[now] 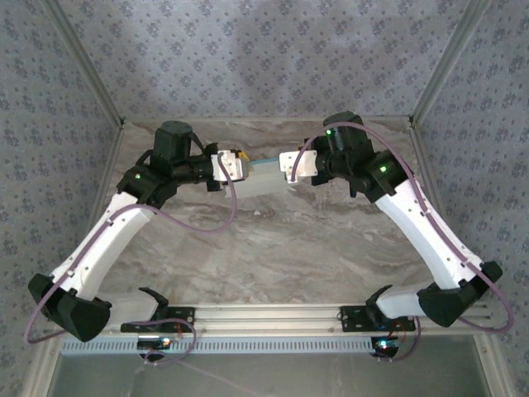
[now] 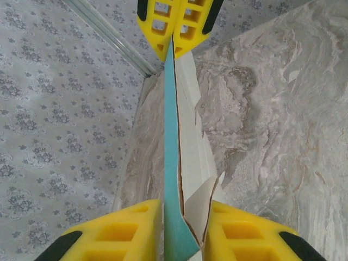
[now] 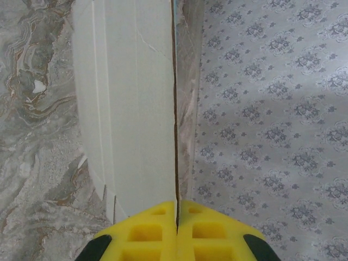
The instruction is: Fold the paper box
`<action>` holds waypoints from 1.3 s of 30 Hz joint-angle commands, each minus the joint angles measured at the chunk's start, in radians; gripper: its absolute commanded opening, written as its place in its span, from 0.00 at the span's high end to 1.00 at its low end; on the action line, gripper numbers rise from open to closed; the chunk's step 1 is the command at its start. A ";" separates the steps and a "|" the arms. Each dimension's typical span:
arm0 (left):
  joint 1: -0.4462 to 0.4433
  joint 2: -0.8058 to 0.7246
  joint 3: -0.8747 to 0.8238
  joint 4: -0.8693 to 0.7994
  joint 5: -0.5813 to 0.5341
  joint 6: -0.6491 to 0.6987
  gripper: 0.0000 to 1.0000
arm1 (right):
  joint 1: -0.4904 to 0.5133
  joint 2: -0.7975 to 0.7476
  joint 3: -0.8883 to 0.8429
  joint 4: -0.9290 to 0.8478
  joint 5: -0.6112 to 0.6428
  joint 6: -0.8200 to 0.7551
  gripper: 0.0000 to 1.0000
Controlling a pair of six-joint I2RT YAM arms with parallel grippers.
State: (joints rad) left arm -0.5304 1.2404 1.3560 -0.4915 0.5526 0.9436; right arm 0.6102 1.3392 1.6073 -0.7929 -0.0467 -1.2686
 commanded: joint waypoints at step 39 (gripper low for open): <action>0.036 -0.133 -0.130 0.203 0.206 -0.131 0.91 | -0.045 0.015 -0.020 -0.020 -0.138 0.065 1.00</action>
State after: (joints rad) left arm -0.4946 1.1496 1.2198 -0.3500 0.6342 0.8360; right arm 0.5774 1.3560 1.6005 -0.7994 -0.1360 -1.2362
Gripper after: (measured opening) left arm 0.098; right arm 0.063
